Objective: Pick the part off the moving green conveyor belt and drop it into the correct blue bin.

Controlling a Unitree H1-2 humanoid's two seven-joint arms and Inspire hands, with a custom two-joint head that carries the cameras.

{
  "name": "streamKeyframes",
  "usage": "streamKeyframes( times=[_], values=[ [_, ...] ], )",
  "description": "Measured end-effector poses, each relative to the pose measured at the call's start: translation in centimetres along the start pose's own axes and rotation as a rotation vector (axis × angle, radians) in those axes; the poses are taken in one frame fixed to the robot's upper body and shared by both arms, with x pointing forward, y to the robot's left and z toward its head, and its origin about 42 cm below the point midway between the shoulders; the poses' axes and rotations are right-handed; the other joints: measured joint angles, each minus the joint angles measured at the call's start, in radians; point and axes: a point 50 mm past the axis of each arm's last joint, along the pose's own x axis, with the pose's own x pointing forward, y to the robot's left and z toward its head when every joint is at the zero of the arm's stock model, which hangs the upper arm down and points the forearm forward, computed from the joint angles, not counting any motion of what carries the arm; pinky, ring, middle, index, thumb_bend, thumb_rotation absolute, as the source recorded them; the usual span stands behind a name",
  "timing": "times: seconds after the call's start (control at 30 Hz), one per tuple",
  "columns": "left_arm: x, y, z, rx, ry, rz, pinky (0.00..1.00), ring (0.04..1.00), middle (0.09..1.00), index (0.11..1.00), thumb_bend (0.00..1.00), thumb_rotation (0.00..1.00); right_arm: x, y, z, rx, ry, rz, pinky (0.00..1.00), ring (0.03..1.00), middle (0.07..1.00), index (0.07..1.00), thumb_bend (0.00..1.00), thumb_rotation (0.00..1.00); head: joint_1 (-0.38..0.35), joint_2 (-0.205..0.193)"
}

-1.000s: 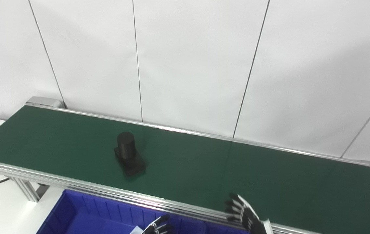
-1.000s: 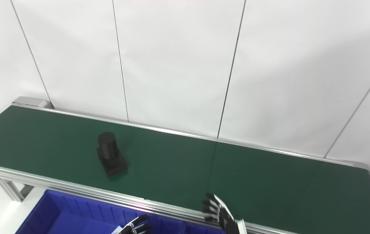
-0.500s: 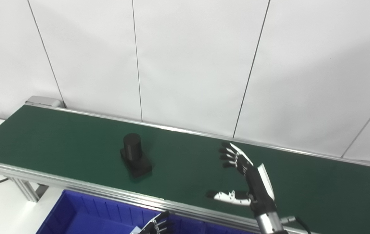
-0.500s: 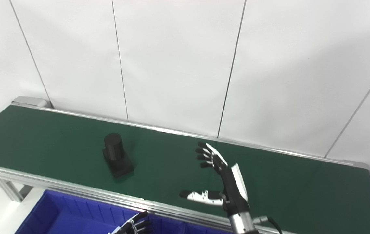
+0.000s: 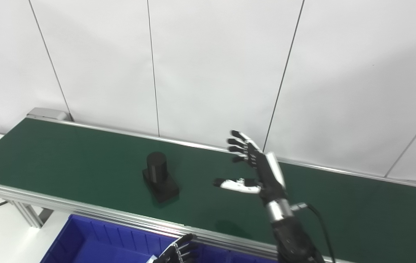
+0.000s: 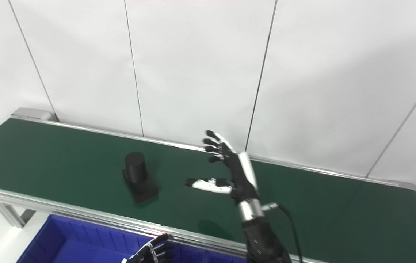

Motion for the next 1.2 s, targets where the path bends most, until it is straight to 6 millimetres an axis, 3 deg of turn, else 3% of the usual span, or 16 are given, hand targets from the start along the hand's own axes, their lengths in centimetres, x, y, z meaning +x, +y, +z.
streamKeyframes(
  times=[0.33,0.47,0.67,0.9,1.2],
  values=[
    [-0.5,0.0,-0.1,-0.001,0.006,0.001,0.75,0.758,0.793,0.847,0.4,0.0,3.0,0.9,-0.3,-0.06,0.053,0.112,0.73,0.852,0.896,0.976,0.85,0.24,0.014,0.0],
    [-0.5,0.0,0.3,0.003,-0.008,-0.001,0.76,0.761,0.797,0.85,0.4,0.0,3.7,2.6,-0.6,-0.082,0.101,0.147,0.72,0.87,0.923,0.999,0.85,0.33,0.012,0.0],
    [-0.5,0.1,0.3,0.004,-0.003,-0.005,0.77,0.766,0.798,0.848,0.42,0.0,4.6,4.9,-1.2,-0.094,0.158,0.194,0.76,0.933,0.987,1.0,0.87,0.33,0.014,-0.003],
    [-0.5,0.2,0.3,0.006,-0.002,-0.004,0.75,0.756,0.796,0.851,0.42,0.0,5.3,4.9,-1.5,-0.101,0.187,0.212,0.79,0.972,1.0,1.0,0.89,0.35,0.02,-0.008],
    [-0.5,0.1,0.2,0.002,-0.001,-0.003,0.69,0.729,0.791,0.849,0.43,0.0,4.7,5.2,-3.3,-0.101,0.271,0.241,0.8,0.978,0.995,1.0,0.89,0.36,0.028,-0.018]
  ],
)
